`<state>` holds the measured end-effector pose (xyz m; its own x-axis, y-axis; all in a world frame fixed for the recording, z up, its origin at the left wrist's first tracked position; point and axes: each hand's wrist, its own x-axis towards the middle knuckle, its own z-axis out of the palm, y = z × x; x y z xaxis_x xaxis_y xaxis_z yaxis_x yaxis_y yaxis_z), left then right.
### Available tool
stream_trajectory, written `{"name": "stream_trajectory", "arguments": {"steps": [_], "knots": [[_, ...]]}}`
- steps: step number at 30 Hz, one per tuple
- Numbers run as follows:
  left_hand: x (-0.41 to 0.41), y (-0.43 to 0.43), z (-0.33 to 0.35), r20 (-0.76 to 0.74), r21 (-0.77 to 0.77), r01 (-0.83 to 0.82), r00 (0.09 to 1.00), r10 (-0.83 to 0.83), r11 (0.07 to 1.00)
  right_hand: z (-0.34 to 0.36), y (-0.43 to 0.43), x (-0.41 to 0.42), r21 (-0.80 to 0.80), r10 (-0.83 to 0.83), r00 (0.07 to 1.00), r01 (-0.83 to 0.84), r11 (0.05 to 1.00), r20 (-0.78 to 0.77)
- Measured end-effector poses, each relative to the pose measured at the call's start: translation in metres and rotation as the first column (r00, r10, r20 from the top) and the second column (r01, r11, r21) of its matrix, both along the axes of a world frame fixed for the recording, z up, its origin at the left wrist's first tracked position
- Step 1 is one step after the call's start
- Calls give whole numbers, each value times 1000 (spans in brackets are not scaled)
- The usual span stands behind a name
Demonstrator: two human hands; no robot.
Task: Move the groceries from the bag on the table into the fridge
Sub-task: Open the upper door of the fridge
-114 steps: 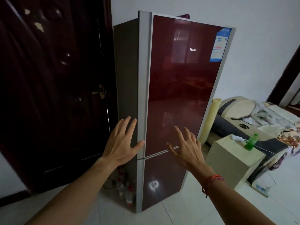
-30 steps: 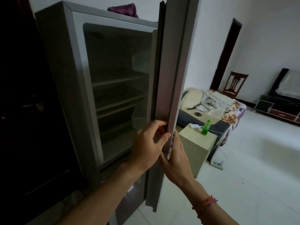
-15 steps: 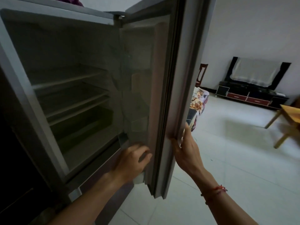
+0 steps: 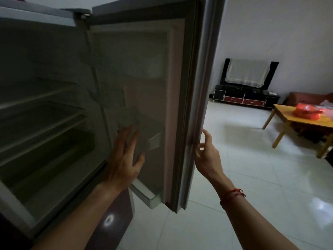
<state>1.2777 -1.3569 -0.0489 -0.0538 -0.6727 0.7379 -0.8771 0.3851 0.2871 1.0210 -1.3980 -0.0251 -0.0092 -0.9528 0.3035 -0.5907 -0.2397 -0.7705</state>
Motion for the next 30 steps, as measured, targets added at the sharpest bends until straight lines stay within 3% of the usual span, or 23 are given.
{"name": "stream_trajectory", "arguments": {"steps": [4, 8, 17, 30], "knots": [[-8, -28, 4, 110, 33, 46, 993, -50, 998, 2, -15, -6, 1, -60, 996, 60, 998, 62], [-20, -46, -2, 129, 45, 77, 988, -82, 996, 5, -20, -4, -24, -99, 988, 102, 994, 122], [-42, -83, 0, 190, 93, 104, 974, -120, 990, 8, -51, 0, 12, 5, 995, -6, 1000, 97], [-91, -155, 13, 366, 63, -15, 931, -9, 998, 9, -158, -33, 53, -22, 986, 14, 998, 163]]}}
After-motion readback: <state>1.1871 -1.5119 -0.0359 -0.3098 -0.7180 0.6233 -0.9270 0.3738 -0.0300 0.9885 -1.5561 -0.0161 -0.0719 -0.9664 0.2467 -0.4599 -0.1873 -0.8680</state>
